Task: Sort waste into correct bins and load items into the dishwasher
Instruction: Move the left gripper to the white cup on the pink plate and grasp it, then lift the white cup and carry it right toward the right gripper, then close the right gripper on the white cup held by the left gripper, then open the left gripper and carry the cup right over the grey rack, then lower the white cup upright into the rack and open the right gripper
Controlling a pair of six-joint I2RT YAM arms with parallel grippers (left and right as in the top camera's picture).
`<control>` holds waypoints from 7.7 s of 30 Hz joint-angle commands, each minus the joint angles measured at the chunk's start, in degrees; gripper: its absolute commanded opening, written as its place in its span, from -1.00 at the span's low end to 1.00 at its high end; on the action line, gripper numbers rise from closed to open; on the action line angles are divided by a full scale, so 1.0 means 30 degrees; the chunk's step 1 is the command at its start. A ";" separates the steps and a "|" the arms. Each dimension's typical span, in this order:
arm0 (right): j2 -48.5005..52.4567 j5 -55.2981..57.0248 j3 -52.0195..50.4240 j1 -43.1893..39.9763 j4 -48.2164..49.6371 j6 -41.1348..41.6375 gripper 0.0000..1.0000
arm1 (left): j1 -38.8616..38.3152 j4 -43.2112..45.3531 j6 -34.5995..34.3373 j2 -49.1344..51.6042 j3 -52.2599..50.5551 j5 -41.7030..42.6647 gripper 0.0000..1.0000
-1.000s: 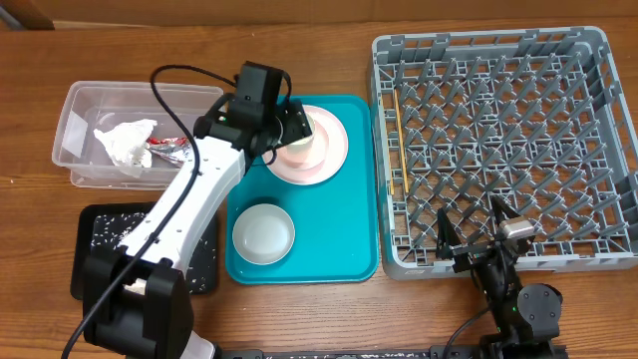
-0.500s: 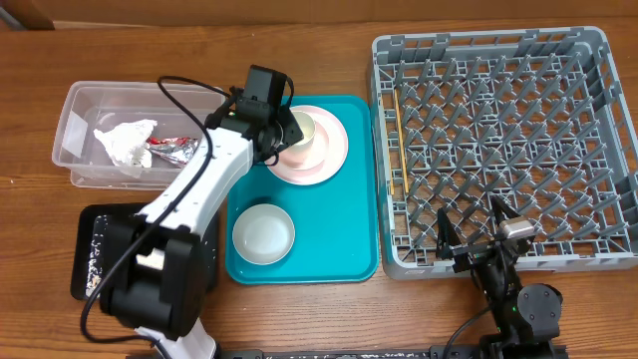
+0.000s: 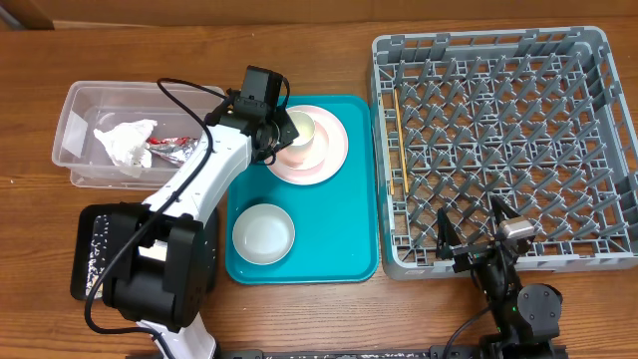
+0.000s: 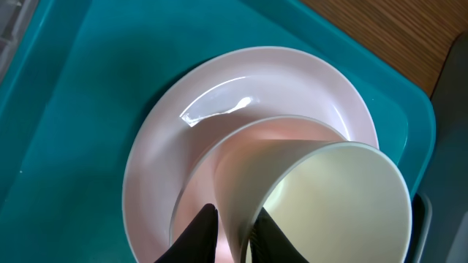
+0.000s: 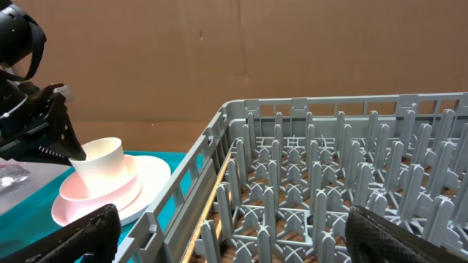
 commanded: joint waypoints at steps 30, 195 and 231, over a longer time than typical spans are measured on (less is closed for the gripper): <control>0.4524 -1.2415 0.7592 -0.0022 -0.1188 0.8320 1.00 | 0.5406 -0.6193 1.0812 -0.2484 0.1392 2.7496 -0.92; 1.9256 0.0284 1.9373 0.0612 -1.4710 0.5996 -0.15 | 0.3016 -0.6754 1.5737 -0.2484 0.1392 1.7741 1.00; 1.9839 0.3104 1.9343 0.0612 -2.0218 0.5799 -0.16 | 0.2929 -0.6732 1.5737 -0.2484 0.1392 1.6407 1.00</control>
